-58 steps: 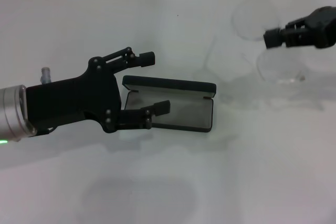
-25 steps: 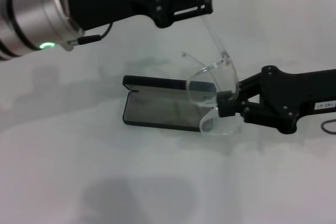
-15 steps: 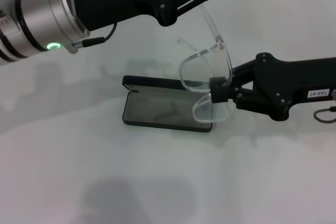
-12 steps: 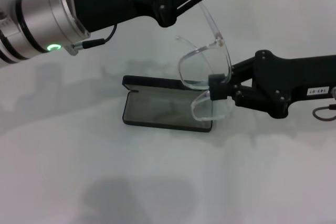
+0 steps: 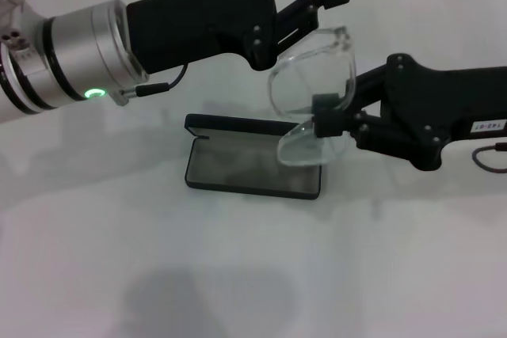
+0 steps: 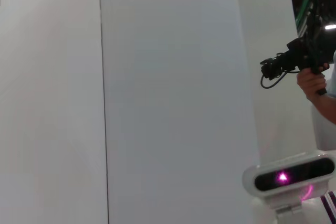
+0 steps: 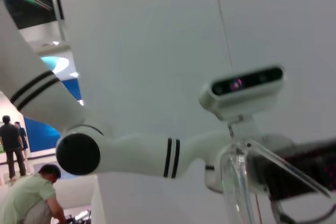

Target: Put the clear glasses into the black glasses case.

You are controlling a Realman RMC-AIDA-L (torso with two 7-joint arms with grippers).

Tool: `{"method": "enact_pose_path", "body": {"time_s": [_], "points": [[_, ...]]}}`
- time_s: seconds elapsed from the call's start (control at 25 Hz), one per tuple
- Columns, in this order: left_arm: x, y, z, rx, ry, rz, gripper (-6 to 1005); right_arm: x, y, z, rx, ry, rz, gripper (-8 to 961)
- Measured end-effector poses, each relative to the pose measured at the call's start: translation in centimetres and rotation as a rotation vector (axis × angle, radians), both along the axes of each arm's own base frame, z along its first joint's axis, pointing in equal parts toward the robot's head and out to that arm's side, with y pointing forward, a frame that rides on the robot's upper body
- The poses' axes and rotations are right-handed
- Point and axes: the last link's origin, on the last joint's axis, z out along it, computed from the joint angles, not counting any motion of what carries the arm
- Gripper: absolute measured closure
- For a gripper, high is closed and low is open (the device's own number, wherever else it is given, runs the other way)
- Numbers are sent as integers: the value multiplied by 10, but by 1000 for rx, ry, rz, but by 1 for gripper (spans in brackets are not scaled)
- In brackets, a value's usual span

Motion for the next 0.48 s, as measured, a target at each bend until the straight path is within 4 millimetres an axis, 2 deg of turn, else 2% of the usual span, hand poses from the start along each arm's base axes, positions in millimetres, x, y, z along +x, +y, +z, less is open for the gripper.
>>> {"method": "enact_pose_path", "body": {"time_s": [0.48], "points": [[-15, -4, -9, -43, -12, 64, 832, -1, 0, 12, 78, 84, 22, 857]]}}
